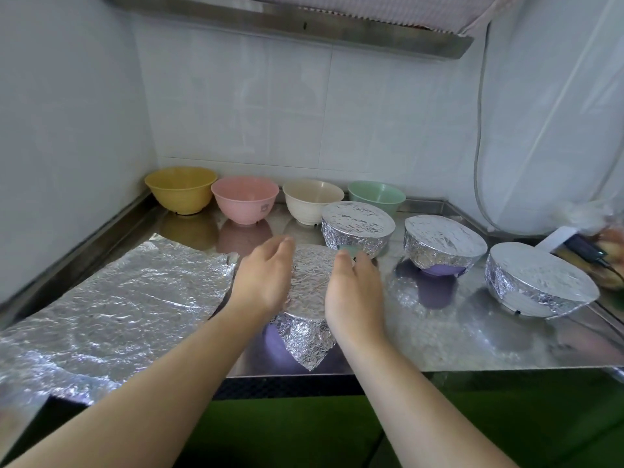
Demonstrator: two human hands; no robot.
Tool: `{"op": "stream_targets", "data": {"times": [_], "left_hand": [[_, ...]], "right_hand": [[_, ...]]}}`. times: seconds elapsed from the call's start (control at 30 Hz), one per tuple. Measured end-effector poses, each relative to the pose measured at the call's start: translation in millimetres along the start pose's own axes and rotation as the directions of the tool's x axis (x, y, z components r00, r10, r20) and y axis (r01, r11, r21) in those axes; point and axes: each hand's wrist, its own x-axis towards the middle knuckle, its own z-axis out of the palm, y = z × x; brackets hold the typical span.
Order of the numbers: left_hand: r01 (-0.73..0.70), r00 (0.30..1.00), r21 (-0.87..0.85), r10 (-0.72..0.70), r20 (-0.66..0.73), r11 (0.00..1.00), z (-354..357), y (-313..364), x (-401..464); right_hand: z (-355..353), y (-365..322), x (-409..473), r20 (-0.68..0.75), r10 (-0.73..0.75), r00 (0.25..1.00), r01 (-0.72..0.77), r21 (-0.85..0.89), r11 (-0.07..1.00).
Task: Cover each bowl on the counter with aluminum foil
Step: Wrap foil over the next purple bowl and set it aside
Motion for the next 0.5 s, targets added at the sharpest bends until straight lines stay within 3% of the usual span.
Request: {"op": "stream_targets", "data": {"times": [0.27, 0.5], "left_hand": [[-0.003, 0.995, -0.064, -0.003, -0.102, 0.998, 9, -15, -8], [-0.092, 0.995, -0.043, 0.091, -0.035, 0.995, 5, -25, -14]], "right_hand": [[-4, 10, 15, -0.011, 0.129, 0.992, -0.126, 0.127, 0.984], [-1, 13, 18, 0.001, 0.160, 0.987, -0.154, 0.273, 0.950]]}}
